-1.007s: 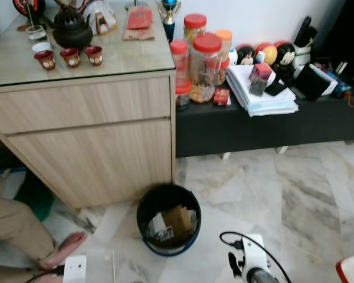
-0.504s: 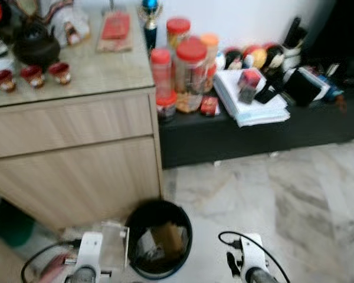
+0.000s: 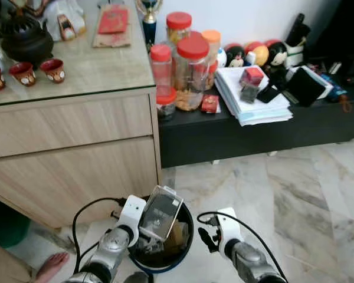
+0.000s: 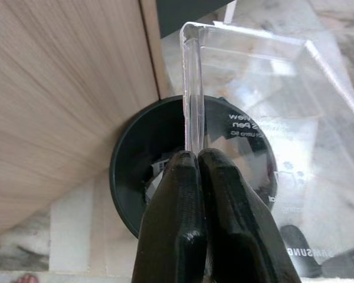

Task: Picking trash to rubbish bin

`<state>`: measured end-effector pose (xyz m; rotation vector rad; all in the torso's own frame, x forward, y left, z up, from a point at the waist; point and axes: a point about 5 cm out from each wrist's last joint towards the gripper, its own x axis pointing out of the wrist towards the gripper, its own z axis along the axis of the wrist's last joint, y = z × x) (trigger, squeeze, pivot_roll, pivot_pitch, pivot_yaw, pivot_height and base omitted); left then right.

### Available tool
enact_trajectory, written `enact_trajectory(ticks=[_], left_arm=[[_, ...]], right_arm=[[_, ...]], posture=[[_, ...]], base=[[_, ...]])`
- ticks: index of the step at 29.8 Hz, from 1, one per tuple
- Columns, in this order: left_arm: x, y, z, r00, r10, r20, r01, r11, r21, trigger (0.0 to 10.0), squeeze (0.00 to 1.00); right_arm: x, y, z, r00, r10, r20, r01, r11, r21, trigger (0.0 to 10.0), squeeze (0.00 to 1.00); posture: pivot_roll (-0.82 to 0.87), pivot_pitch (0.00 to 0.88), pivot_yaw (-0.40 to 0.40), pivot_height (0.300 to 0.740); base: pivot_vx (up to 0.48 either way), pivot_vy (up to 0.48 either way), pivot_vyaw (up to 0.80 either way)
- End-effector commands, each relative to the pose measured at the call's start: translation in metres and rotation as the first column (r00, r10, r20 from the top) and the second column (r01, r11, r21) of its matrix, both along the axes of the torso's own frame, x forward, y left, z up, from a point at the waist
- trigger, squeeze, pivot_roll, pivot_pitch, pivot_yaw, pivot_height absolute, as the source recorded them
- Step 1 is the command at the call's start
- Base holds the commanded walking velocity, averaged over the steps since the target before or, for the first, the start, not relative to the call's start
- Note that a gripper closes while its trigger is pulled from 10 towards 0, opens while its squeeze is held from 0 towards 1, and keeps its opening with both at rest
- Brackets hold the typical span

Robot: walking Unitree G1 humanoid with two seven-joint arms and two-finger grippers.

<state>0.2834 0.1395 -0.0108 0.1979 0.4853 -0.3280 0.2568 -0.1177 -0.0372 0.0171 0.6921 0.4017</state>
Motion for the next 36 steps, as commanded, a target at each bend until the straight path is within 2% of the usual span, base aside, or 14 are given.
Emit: enact_trajectory(ticks=[1,3,4,5,6,7,21,26,27,29,31,32,35,36], left_arm=[[-0.006,0.001,-0.007,0.999,-0.016,-0.049,0.016,1.000,-0.004,10.0,0.00],[-0.006,0.000,-0.007,0.998,-0.024,-0.052,0.024,1.000,-0.003,10.0,0.00],[-0.006,0.000,-0.007,0.998,-0.011,-0.055,0.010,1.000,-0.029,10.0,0.00],[-0.006,0.001,-0.006,0.999,0.004,-0.054,-0.007,0.998,-0.064,10.0,0.38],[-0.006,0.001,-0.006,0.999,0.004,-0.054,-0.007,0.998,-0.064,10.0,0.38],[-0.005,0.002,-0.005,0.999,0.011,-0.050,-0.015,0.998,-0.068,10.0,1.00],[-0.001,0.003,-0.002,0.999,0.028,-0.038,-0.031,0.996,-0.081,10.0,1.00],[-0.004,0.010,-0.005,0.997,0.058,-0.041,-0.060,0.997,-0.046,10.0,1.00],[-0.006,0.018,-0.007,0.995,0.088,-0.051,-0.089,0.996,-0.017,10.0,0.00],[-0.014,0.031,-0.014,0.988,0.135,-0.077,-0.130,0.990,0.062,10.0,0.00],[-0.017,0.036,-0.017,0.984,0.157,-0.088,-0.151,0.985,0.078,10.0,0.00],[-0.029,0.051,-0.025,0.965,0.233,-0.123,-0.218,0.968,0.124,10.0,0.00],[-0.053,0.074,-0.040,0.926,0.329,-0.183,-0.285,0.930,0.232,10.0,0.00],[-0.068,0.083,-0.048,0.900,0.379,-0.215,-0.322,0.911,0.259,10.0,0.00]], right_arm=[[0.007,0.008,0.007,0.998,0.052,0.035,-0.053,0.998,0.026,10.0,0.00],[0.008,0.010,0.009,0.997,0.064,0.040,-0.065,0.997,0.034,10.0,0.00],[0.009,0.012,0.010,0.997,0.066,0.049,-0.068,0.997,0.036,10.0,0.00],[0.012,0.015,0.013,0.995,0.074,0.064,-0.077,0.996,0.046,10.0,0.00],[0.012,0.015,0.013,0.995,0.074,0.064,-0.077,0.996,0.046,10.0,0.00],[0.013,0.017,0.014,0.994,0.083,0.070,-0.087,0.995,0.054,10.0,0.00],[0.011,0.012,0.012,0.995,0.078,0.065,-0.081,0.996,0.039,10.0,0.00],[0.009,0.006,0.009,0.997,0.040,0.061,-0.041,0.999,0.020,10.0,0.00],[0.007,0.002,0.007,0.998,0.004,0.056,-0.005,1.000,0.005,10.0,0.00],[0.003,-0.004,0.002,0.998,-0.045,0.036,0.045,0.999,-0.013,10.0,0.00],[0.001,-0.006,0.000,0.998,-0.055,0.028,0.056,0.998,-0.022,10.0,0.00],[-0.004,-0.011,-0.005,0.996,-0.091,0.008,0.091,0.995,-0.043,10.0,0.00],[-0.014,-0.019,-0.013,0.988,-0.152,-0.029,0.149,0.985,-0.081,10.0,0.00],[-0.019,-0.022,-0.017,0.980,-0.194,-0.053,0.189,0.979,-0.082,10.0,0.00]], posture=[[0.11,0.160,-0.029,0.740],[0.11,0.160,-0.029,0.740],[0.11,0.154,-0.031,0.740],[0.11,0.151,-0.032,0.740],[0.11,0.151,-0.032,0.740],[0.11,0.150,-0.031,0.740],[0.11,0.158,-0.039,0.740],[0.11,0.165,-0.040,0.740],[0.11,0.165,-0.040,0.740],[0.12,0.168,-0.036,0.740],[0.12,0.166,-0.035,0.740],[0.13,0.165,-0.031,0.740],[0.12,0.165,-0.027,0.740],[0.13,0.166,-0.025,0.740]], base=[[0.000,0.000,0.00],[0.000,0.000,0.00],[0.000,0.000,0.00],[0.000,0.000,0.00],[0.000,0.000,0.00],[0.000,0.000,0.00],[0.000,0.000,0.00],[0.000,0.000,0.00],[0.000,0.000,0.00],[0.000,0.000,0.00],[0.000,0.000,0.00],[0.000,0.000,0.00],[0.000,0.000,0.00],[0.000,0.000,0.00]])
